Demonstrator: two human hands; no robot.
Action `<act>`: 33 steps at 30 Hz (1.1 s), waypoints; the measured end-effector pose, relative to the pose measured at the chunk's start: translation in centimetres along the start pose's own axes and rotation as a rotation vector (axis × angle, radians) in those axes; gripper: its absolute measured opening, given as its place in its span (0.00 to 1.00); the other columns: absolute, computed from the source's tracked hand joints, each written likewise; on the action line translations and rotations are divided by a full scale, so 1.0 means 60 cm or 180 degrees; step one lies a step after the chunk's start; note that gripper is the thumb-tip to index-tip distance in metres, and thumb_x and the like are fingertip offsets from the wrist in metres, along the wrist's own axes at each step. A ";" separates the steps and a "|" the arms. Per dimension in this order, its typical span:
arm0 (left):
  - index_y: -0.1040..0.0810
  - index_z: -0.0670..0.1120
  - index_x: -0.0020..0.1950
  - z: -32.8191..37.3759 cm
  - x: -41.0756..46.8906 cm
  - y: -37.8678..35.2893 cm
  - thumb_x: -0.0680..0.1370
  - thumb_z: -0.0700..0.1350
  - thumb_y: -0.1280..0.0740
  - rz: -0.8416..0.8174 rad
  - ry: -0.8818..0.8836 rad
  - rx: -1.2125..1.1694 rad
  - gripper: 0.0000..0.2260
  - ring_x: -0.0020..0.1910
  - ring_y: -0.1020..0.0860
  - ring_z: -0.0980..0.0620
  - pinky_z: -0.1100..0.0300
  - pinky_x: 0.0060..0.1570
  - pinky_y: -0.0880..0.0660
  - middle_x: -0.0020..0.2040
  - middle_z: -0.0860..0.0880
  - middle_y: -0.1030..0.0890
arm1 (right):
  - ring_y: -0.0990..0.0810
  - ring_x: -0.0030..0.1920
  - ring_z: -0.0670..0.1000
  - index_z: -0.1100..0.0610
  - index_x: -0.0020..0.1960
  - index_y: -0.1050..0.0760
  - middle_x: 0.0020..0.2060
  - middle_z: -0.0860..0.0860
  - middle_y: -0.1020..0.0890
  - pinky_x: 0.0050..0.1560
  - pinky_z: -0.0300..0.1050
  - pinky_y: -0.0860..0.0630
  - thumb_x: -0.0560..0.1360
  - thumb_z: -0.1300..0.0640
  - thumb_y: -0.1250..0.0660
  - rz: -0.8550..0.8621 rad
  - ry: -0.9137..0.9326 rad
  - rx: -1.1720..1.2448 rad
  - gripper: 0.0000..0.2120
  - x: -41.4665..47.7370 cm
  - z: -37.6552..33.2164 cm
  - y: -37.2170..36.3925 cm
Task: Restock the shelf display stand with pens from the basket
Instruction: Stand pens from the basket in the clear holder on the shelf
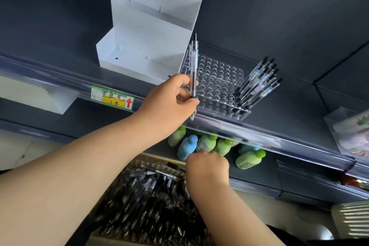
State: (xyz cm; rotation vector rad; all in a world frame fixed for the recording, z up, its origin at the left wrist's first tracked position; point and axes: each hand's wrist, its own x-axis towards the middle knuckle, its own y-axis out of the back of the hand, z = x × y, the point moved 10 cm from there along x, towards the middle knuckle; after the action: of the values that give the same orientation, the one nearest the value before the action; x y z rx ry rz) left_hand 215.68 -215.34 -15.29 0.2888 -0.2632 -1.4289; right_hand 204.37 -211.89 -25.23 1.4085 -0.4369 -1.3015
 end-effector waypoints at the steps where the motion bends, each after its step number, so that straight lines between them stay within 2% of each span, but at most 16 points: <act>1: 0.29 0.52 0.63 -0.002 -0.001 -0.001 0.76 0.47 0.34 0.0011 0.0017 0.0010 0.16 0.46 0.19 0.55 0.50 0.54 0.23 0.48 0.55 0.18 | 0.27 0.57 0.55 0.56 0.61 0.28 0.57 0.53 0.26 0.43 0.45 0.33 0.75 0.63 0.38 0.0038 -0.0095 0.0086 0.15 -0.008 0.019 0.015; 4: 0.28 0.52 0.61 -0.007 -0.004 -0.001 0.76 0.48 0.35 0.0077 0.0040 -0.0156 0.14 0.46 0.19 0.55 0.48 0.53 0.23 0.49 0.55 0.19 | 0.25 0.47 0.53 0.52 0.54 0.25 0.50 0.50 0.22 0.40 0.43 0.31 0.74 0.53 0.34 -0.0008 -0.0346 0.0682 0.10 -0.034 0.068 0.060; 7: 0.27 0.51 0.60 0.000 -0.006 -0.001 0.77 0.47 0.37 0.0105 0.0047 -0.0333 0.12 0.45 0.18 0.56 0.51 0.51 0.21 0.48 0.55 0.19 | 0.21 0.39 0.47 0.49 0.40 0.21 0.38 0.46 0.18 0.40 0.41 0.24 0.69 0.44 0.28 0.0254 -0.0409 0.1902 0.09 -0.058 0.125 0.110; 9: 0.26 0.52 0.57 0.009 -0.006 0.002 0.78 0.47 0.38 0.0170 -0.0018 -0.0333 0.09 0.44 0.18 0.57 0.52 0.50 0.21 0.45 0.55 0.18 | 0.24 0.30 0.42 0.49 0.37 0.19 0.31 0.46 0.19 0.33 0.35 0.28 0.70 0.43 0.29 0.0663 -0.0315 0.2524 0.10 -0.076 0.166 0.149; 11: 0.25 0.55 0.54 0.021 -0.005 0.007 0.77 0.48 0.37 0.0264 -0.0112 -0.0235 0.07 0.43 0.19 0.59 0.57 0.49 0.22 0.44 0.57 0.18 | 0.31 0.24 0.43 0.51 0.40 0.18 0.24 0.46 0.25 0.26 0.31 0.35 0.73 0.46 0.32 0.1065 -0.0202 0.2929 0.10 -0.091 0.209 0.180; 14: 0.24 0.55 0.51 0.030 0.000 0.011 0.76 0.48 0.35 0.0378 -0.0208 -0.0050 0.05 0.45 0.21 0.65 0.74 0.43 0.29 0.45 0.60 0.18 | 0.32 0.25 0.42 0.50 0.41 0.19 0.24 0.45 0.27 0.27 0.33 0.35 0.71 0.52 0.30 0.1595 0.0023 0.4080 0.02 -0.103 0.261 0.214; 16: 0.23 0.55 0.51 0.030 0.005 0.011 0.75 0.48 0.34 0.0437 -0.0249 0.0097 0.06 0.44 0.23 0.68 0.79 0.39 0.31 0.45 0.60 0.18 | 0.31 0.26 0.45 0.54 0.37 0.23 0.25 0.48 0.26 0.25 0.34 0.34 0.64 0.52 0.29 0.2123 0.0085 0.4827 0.07 -0.111 0.300 0.237; 18: 0.22 0.53 0.51 0.026 0.010 0.009 0.74 0.47 0.32 0.0458 -0.0248 0.0187 0.07 0.44 0.23 0.69 0.81 0.39 0.32 0.44 0.60 0.19 | 0.33 0.25 0.47 0.55 0.36 0.26 0.24 0.49 0.27 0.25 0.36 0.36 0.62 0.52 0.28 0.2733 0.0083 0.5130 0.09 -0.118 0.332 0.265; 20: 0.21 0.52 0.52 0.020 0.014 0.004 0.73 0.46 0.31 0.0448 -0.0237 0.0237 0.08 0.43 0.23 0.69 0.81 0.38 0.31 0.44 0.59 0.18 | 0.33 0.25 0.47 0.55 0.38 0.25 0.24 0.48 0.27 0.28 0.39 0.36 0.68 0.54 0.28 0.3233 0.0015 0.5142 0.07 -0.120 0.354 0.292; 23: 0.21 0.52 0.50 0.012 0.016 -0.007 0.73 0.45 0.30 0.0378 -0.0227 0.0284 0.07 0.43 0.23 0.69 0.81 0.39 0.31 0.43 0.59 0.18 | 0.33 0.27 0.44 0.51 0.37 0.25 0.25 0.43 0.29 0.30 0.38 0.36 0.77 0.53 0.34 0.3700 -0.0312 0.4359 0.09 -0.114 0.375 0.324; 26: 0.21 0.55 0.46 0.009 0.018 -0.008 0.72 0.45 0.29 0.0378 -0.0268 0.0244 0.07 0.43 0.21 0.68 0.80 0.39 0.30 0.41 0.61 0.18 | 0.34 0.25 0.41 0.47 0.39 0.26 0.22 0.41 0.30 0.30 0.33 0.38 0.78 0.52 0.37 0.3745 -0.0227 0.3671 0.09 -0.089 0.363 0.355; 30: 0.20 0.55 0.44 0.013 0.020 -0.014 0.71 0.42 0.28 0.0351 -0.0344 0.0161 0.08 0.42 0.21 0.67 0.81 0.39 0.31 0.40 0.63 0.18 | 0.27 0.32 0.38 0.44 0.41 0.27 0.30 0.39 0.25 0.38 0.29 0.32 0.76 0.53 0.34 0.3585 -0.0214 0.3230 0.06 -0.052 0.350 0.367; 33: 0.21 0.57 0.41 0.015 0.020 -0.016 0.70 0.42 0.28 0.0315 -0.0403 0.0209 0.09 0.41 0.21 0.68 0.82 0.39 0.31 0.38 0.64 0.18 | 0.23 0.37 0.41 0.45 0.40 0.27 0.31 0.37 0.25 0.40 0.28 0.31 0.75 0.52 0.34 0.3384 -0.0347 0.2846 0.05 -0.026 0.341 0.364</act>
State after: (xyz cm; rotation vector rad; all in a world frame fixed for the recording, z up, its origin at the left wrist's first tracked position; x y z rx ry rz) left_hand 214.61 -216.67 -14.81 0.2360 -0.4229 -1.3443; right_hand 194.77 -226.90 -1.11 1.4088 -1.7094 -0.2606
